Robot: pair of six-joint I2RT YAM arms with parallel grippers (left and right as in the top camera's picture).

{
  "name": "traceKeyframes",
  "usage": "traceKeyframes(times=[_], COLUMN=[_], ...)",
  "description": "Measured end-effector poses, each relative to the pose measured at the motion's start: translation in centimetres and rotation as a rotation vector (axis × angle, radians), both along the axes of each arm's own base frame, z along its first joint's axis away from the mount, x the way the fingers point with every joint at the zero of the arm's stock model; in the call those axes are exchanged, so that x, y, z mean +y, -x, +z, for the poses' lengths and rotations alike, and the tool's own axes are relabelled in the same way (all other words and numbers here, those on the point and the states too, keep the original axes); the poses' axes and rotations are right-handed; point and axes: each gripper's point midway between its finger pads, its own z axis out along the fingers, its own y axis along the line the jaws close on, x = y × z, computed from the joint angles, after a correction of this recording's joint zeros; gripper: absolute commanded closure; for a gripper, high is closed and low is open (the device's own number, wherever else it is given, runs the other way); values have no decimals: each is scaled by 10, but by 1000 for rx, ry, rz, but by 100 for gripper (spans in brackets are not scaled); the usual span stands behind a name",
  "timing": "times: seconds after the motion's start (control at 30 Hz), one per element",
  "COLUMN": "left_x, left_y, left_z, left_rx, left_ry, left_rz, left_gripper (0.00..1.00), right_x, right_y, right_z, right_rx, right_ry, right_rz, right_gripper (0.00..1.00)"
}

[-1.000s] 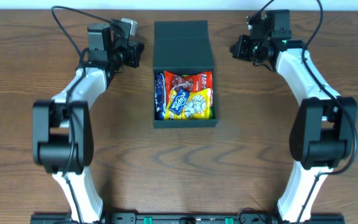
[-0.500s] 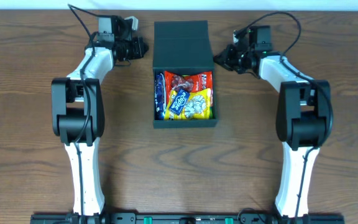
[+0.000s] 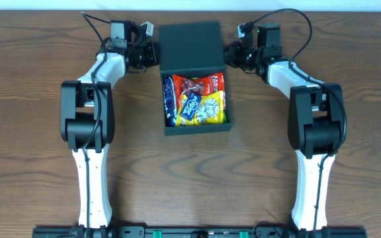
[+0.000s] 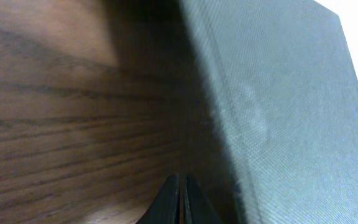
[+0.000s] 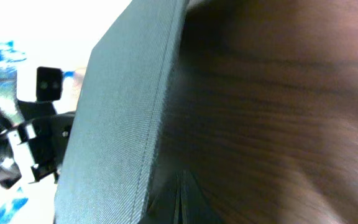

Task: Pack container
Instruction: 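Push the box lid forward and down with both grippers to close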

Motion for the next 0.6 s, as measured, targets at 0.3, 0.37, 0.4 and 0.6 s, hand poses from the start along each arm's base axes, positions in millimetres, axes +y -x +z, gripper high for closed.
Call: traceKeyframes(times=[0.3, 0.37, 0.4, 0.6], left_x=[-10, -12, -13, -11], left_y=[-9, -7, -6, 9], left_z=[50, 55, 60, 86], left_rx=[-83, -87, -89, -87], left_ry=[130, 149, 157, 151], left_rz=[-93, -110, -118, -153], left_gripper=[95, 95, 95, 95], right_x=[5, 3, 3, 5], right_y=[7, 8, 10, 14], right_z=[27, 30, 32, 52], right_rx=[-103, -115, -127, -193], right_ry=[-102, -113, -117, -118], right_rz=[128, 148, 163, 206], right_gripper=[99, 98, 99, 98])
